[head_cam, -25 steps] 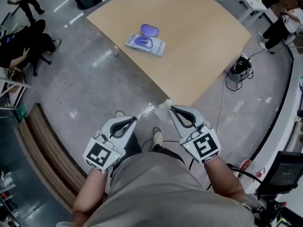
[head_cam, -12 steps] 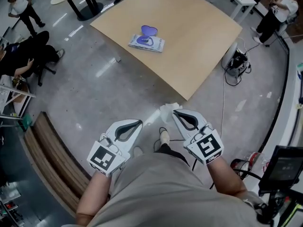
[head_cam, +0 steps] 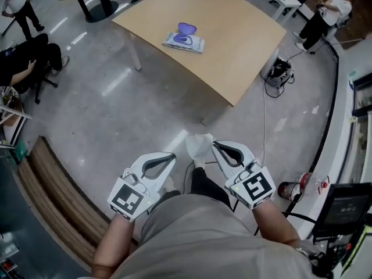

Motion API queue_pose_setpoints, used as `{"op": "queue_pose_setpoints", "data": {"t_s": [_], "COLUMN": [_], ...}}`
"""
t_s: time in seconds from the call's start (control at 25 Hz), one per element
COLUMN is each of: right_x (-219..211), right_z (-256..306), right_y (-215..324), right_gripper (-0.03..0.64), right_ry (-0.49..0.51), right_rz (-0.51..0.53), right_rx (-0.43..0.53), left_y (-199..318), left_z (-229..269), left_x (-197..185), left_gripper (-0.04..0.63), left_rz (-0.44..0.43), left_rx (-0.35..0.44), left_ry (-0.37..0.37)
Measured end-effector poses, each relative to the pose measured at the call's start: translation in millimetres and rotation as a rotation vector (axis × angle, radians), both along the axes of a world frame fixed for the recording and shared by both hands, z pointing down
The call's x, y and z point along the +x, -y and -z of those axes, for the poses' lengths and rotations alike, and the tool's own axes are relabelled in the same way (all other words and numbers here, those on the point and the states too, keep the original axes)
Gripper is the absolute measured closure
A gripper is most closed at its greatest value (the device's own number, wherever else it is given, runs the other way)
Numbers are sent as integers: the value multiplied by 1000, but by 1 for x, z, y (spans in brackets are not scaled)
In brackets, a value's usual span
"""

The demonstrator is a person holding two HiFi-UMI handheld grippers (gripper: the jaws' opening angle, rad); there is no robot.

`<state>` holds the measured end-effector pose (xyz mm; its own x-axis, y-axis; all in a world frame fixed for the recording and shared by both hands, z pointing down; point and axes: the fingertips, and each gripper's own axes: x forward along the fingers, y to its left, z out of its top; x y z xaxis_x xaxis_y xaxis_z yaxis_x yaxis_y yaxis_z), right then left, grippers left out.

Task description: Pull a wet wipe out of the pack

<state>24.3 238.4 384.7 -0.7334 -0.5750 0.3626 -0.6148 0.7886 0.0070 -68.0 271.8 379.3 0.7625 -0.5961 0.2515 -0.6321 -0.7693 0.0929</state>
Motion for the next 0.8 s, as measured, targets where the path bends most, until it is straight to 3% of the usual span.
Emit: {"op": "queue_pose_setpoints", "data": {"t_s": [0.12,0.32,0.64,0.8], "right_x": [-9,-19,2,34], "right_z": [4,0,11,7], "right_y": [-38,-48,-63,-79], "right_gripper": [615,615,615,614], "right_ry": [-10,-20,2,0], "right_rz": [-9,5,41,45], "right_rx": [1,-12,47,83], "left_y": [-30,-28,-40,-52], "left_z": [1,-2,-3,-9], "left_x": [-10,-21,4,41], "left_gripper": [591,590,590,590], "left_rz": [-31,-20,5,-1], "left_rx": [7,-1,5,5], "left_ry": [7,-17,-28,-26]}}
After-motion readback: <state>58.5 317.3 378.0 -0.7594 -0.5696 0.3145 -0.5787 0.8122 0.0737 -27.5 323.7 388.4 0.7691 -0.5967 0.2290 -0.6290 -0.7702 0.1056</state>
